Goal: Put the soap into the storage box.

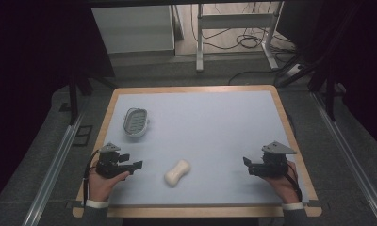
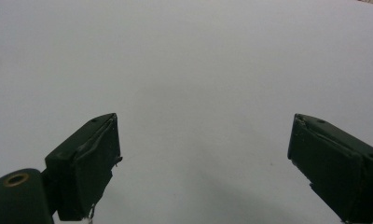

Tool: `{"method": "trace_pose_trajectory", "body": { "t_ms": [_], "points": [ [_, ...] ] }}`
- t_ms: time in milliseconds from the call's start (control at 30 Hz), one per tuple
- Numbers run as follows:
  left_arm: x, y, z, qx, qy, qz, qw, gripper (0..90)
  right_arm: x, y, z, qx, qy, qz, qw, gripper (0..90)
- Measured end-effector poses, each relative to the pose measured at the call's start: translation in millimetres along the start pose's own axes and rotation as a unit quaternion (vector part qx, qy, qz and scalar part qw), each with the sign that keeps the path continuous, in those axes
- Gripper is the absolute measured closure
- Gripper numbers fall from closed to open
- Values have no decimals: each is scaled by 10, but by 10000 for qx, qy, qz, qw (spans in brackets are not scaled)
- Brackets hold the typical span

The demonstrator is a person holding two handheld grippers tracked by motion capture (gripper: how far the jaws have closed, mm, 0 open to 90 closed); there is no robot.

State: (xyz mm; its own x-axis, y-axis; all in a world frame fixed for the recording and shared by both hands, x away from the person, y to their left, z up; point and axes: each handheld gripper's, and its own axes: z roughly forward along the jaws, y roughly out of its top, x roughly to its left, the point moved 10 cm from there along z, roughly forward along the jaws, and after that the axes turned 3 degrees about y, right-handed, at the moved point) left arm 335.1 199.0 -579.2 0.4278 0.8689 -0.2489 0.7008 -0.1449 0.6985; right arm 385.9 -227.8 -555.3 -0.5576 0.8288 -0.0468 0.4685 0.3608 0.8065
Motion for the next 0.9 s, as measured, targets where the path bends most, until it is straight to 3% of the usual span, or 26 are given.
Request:
{"method": "trace_pose_trajectory", "body": {
  "t_ms": [200, 367, 667, 900],
  "points": [
    [17, 26, -24, -38, 28, 7, 10000, 282, -14, -25, -12, 6, -17, -58, 10000, 90],
    [16, 28, -24, -28, 44, 36, 10000, 282, -53, -53, -24, 11, -43, 45, 10000, 89],
    [-89, 83, -60, 17, 218, 230, 9995, 283, -96, -138, -14, 102, -14, 138, 9999, 90],
    [-199, 143, -67, 34, 143, 232, 9996, 281, -132, -188, -29, 155, 11, 215, 9996, 90]
  ]
}}
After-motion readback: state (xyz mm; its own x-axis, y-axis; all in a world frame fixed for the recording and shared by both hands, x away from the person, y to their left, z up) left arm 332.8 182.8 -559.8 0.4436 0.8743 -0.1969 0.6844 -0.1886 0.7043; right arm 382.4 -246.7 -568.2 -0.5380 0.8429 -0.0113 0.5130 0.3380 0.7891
